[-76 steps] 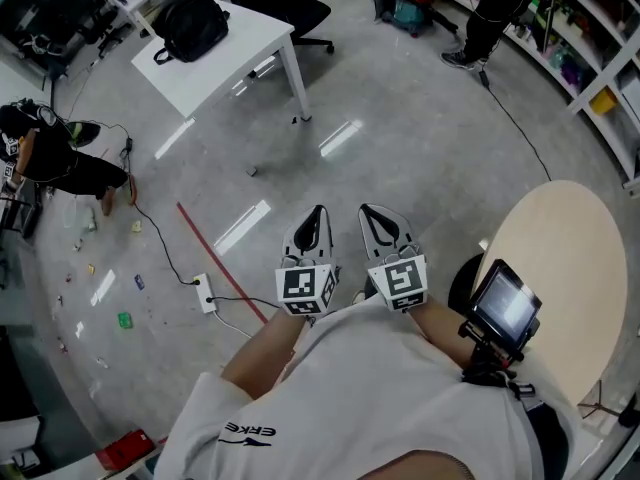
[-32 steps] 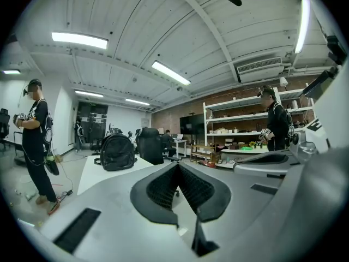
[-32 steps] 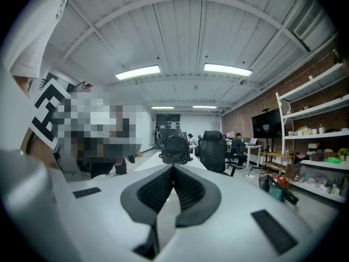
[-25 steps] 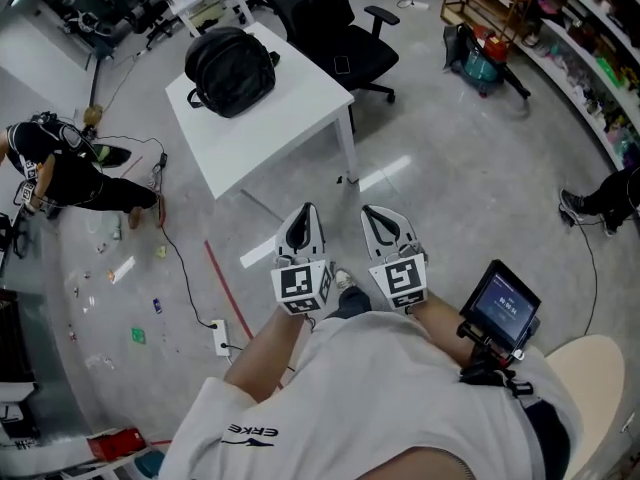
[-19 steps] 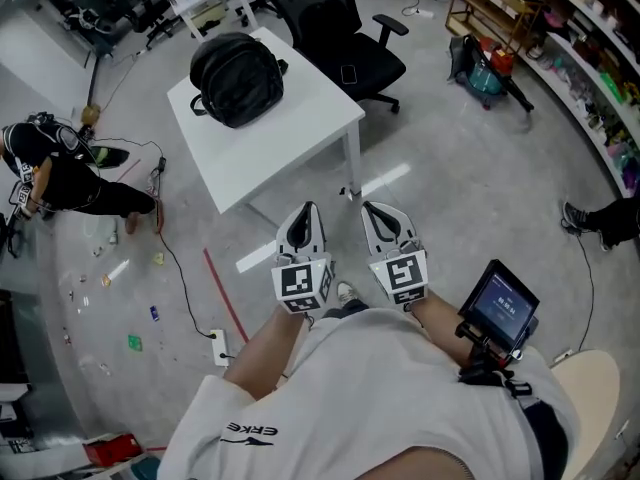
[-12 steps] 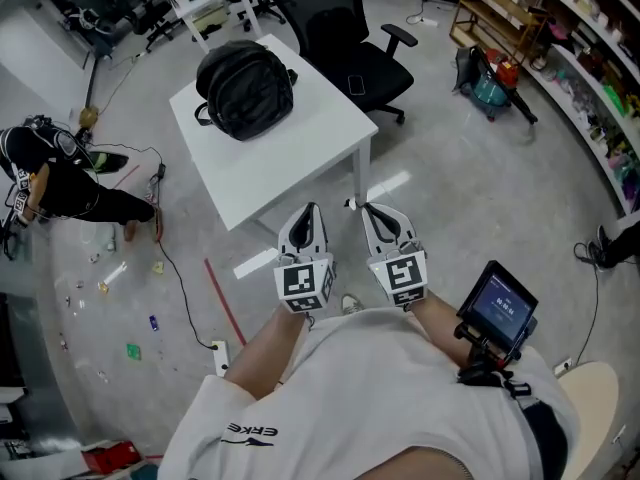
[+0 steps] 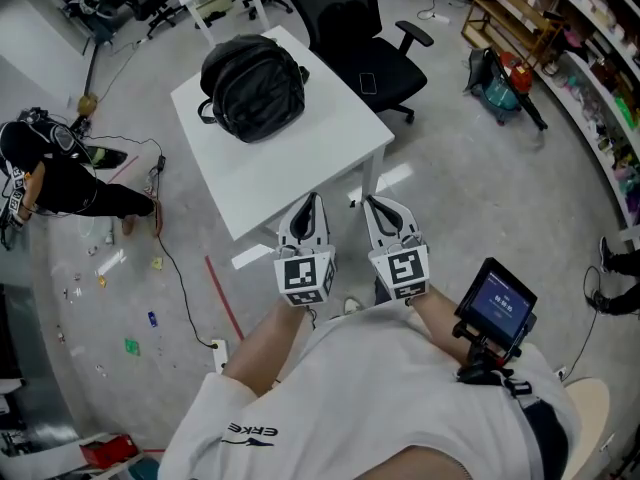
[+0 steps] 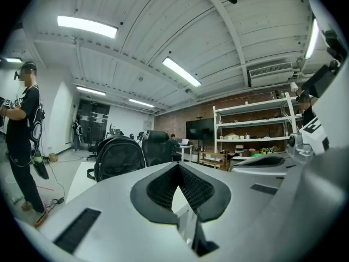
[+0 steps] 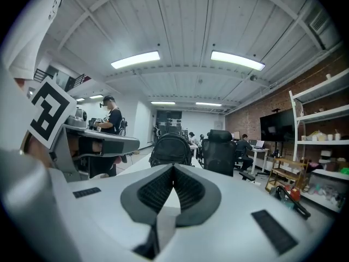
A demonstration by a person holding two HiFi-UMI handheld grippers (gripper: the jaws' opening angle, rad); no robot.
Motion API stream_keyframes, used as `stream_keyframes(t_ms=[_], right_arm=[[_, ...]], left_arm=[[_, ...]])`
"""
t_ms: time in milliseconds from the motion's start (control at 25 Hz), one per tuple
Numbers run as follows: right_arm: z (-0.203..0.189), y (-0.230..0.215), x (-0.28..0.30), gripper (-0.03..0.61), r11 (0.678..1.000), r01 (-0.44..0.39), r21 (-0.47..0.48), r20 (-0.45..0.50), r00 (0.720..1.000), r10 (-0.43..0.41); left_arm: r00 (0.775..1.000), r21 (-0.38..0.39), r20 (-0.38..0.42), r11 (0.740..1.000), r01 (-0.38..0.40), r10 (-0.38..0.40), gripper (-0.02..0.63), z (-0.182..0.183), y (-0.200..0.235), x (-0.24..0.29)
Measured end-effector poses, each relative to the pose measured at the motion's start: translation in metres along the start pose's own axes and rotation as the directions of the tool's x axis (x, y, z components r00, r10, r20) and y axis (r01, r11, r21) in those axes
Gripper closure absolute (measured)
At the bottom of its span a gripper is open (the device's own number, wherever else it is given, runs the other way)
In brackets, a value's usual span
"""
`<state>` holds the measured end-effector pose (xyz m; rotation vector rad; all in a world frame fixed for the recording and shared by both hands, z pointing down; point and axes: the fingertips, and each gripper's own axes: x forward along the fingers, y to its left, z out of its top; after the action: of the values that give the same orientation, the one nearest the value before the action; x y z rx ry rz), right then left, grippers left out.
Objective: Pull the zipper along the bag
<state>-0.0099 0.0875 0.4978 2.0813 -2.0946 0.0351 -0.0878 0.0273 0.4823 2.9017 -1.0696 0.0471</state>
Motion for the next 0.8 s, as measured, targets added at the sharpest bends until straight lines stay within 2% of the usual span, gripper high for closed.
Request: stream_keyframes(t_ms=[280, 640, 800], right_arm=[[0.007, -0.039, 0.058, 0.583, 0.999, -0.049, -0.001, 0.014, 0.999, 0.049], [0.021, -0.113, 0.133, 0.583, 0.993, -0.118, -0.010, 0.030, 0.992, 0.118], [0.022, -0.122, 0.151, 0.583, 0.988, -0.155, -0.020, 0.030, 0.987, 0.156]], left_arm=[[0.999, 0.013, 0.010, 0.999, -0.045, 0.045, 0.611, 0.011, 0.017, 0.062], [0.994, 0.017, 0.005, 0.994, -0.108, 0.108, 0.611, 0.026, 0.025, 0.158], [0.990, 0.012, 0.013, 0.990, -0.140, 0.139, 0.611, 0.028, 0.032, 0.174]])
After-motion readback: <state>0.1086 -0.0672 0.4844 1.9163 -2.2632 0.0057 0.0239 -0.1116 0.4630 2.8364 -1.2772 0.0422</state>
